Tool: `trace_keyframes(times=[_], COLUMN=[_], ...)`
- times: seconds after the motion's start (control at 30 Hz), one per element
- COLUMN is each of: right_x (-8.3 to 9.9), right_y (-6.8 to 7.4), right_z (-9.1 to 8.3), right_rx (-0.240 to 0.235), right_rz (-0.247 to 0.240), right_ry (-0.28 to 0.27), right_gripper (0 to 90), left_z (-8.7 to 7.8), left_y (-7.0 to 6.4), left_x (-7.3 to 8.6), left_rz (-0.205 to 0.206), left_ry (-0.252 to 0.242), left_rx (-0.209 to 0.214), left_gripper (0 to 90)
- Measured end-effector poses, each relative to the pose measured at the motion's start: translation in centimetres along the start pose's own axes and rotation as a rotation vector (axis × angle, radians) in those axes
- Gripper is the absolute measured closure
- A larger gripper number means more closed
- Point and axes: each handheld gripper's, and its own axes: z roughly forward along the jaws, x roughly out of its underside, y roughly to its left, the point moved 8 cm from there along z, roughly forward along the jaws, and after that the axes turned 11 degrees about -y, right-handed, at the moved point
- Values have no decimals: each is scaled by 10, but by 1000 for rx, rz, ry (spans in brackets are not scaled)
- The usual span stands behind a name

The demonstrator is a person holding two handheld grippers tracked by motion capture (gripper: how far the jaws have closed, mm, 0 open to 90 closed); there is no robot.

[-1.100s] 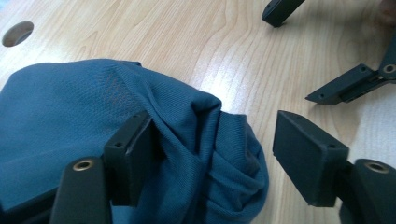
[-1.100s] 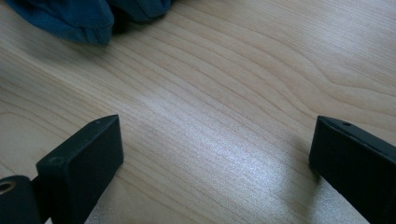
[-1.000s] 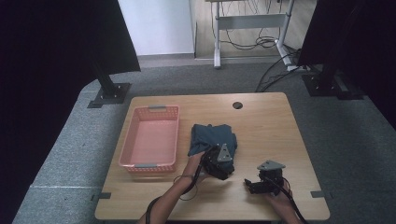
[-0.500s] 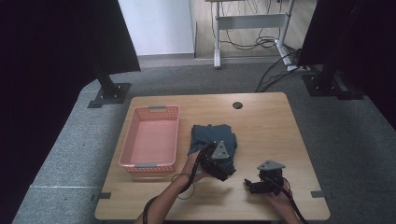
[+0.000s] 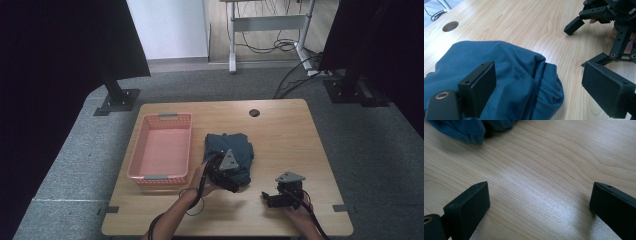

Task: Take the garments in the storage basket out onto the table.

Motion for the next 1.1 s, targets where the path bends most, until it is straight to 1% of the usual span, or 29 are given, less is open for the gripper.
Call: trace_keyframes(times=[0.17,0.23,0.27,0.33,0.5,0.63,0.87,0.97,1.1], right_x=[0,0,0,0,0,0,0,0,0], right_y=[0,0,0,0,0,0,0,0,0], right_z=[0,0,0,0,0,0,0,0,0], right_rx=[0,1,1,1,1,2,2,3,3], right_rz=[-1,-1,0,-2,0,1,1,1,1], right_ry=[-1,-1,-1,-1,0,0,0,0,0], right_gripper=[25,25,25,25,25,25,25,25,25], left_z=[-9,-14,-17,-21,-36,-48,-67,-72,-78], left_y=[2,4,4,5,6,5,3,3,3], left_x=[4,7,9,13,21,24,34,37,41], left_rz=[-20,-21,-32,-38,-59,-83,-105,-105,-96], left_ry=[-20,-19,-24,-26,-48,-82,-103,-101,-95], left_rx=[-7,-16,-19,-22,-30,-29,-41,-51,-76], left_gripper=[112,106,106,104,96,94,91,89,84])
